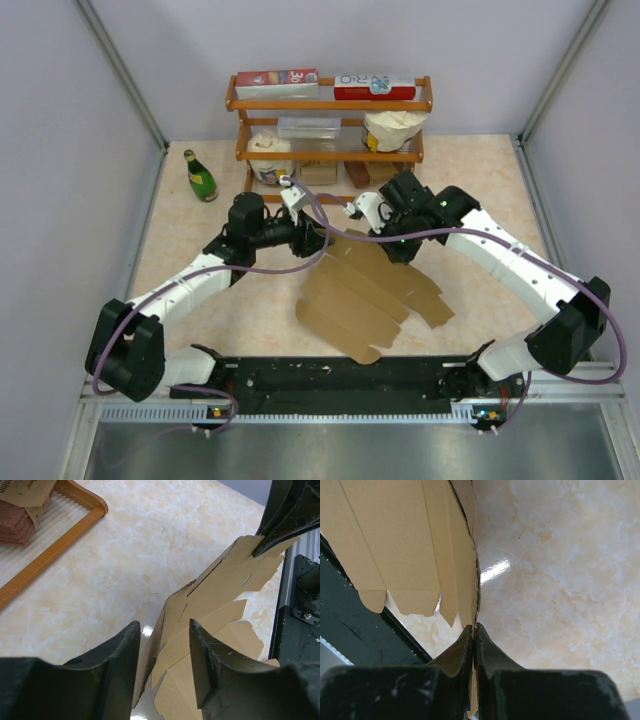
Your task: Fold the paper box
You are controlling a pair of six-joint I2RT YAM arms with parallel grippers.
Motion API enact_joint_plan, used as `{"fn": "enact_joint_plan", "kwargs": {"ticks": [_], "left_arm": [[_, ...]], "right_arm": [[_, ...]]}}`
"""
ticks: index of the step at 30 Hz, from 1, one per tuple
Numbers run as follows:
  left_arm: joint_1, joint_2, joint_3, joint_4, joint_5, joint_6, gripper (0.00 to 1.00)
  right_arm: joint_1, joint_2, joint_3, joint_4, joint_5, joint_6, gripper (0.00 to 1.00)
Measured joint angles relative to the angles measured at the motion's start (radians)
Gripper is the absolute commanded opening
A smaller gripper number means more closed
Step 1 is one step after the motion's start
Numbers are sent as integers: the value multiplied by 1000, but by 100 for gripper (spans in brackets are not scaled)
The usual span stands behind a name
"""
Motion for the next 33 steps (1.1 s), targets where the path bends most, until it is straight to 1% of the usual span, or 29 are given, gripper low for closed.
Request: {"fn": "enact_joint_plan", "kwargs": {"ticks": [2, 3, 5, 7, 8, 9, 12, 17, 21, 26, 29, 31, 33], "left_arm": [[0, 6, 0, -3, 0, 0, 33], [0, 8, 0, -6, 0, -1, 23], [0, 11, 0, -11, -1, -3, 11], [0, 11, 0, -14, -5, 0, 8], [0, 11, 0, -15, -6, 2, 7], [0, 11, 0, -16, -8, 4, 5], [0, 11, 0, -24, -13, 4, 0], [0, 10, 0, -43, -32, 1, 0], [0, 0, -6, -60, -48, -2, 0], [0, -12, -21, -77, -66, -12, 0], [0, -14, -30, -90, -76, -23, 0], [0, -14, -35, -97, -82, -29, 0], [0, -12, -35, -106, -87, -37, 0]], "right_arm": [[0, 2, 0, 6, 3, 0, 2], [0, 2, 0, 10, 3, 1, 3], [0, 2, 0, 19, 4, 2, 4], [0, 2, 0, 31, 4, 3, 6], [0, 2, 0, 36, 4, 3, 8], [0, 2, 0, 45, 4, 3, 13], [0, 2, -7, 69, 6, 6, 22], [0, 2, -34, 93, 10, 13, 35], [0, 1, -34, 108, 21, 25, 43], [-1, -17, -34, 144, 44, 48, 56], [-10, -56, -41, 167, 65, 71, 74], [-14, -88, -43, 178, 87, 88, 77], [-19, -122, -47, 193, 113, 103, 83]]}}
